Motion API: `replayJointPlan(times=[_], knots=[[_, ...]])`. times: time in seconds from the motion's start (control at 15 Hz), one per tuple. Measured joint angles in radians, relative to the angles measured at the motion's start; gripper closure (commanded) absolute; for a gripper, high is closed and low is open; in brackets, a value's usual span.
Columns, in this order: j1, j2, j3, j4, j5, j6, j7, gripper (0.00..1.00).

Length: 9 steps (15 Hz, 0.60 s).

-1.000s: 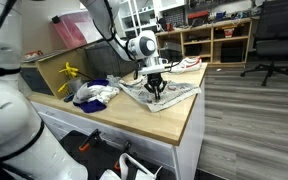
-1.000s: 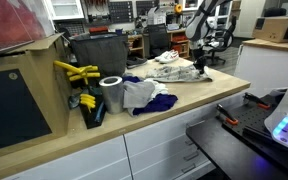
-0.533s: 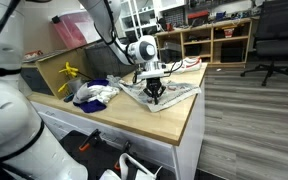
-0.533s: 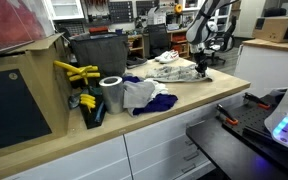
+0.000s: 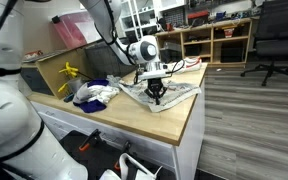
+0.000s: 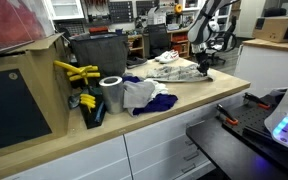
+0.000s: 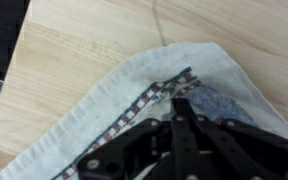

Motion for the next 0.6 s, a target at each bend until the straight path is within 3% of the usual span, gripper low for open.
replayJointPlan(times=[0.6], knots=[[-0.023, -0.049, -0.11, -0.118, -0.127, -0.032, -0.054, 1.0]])
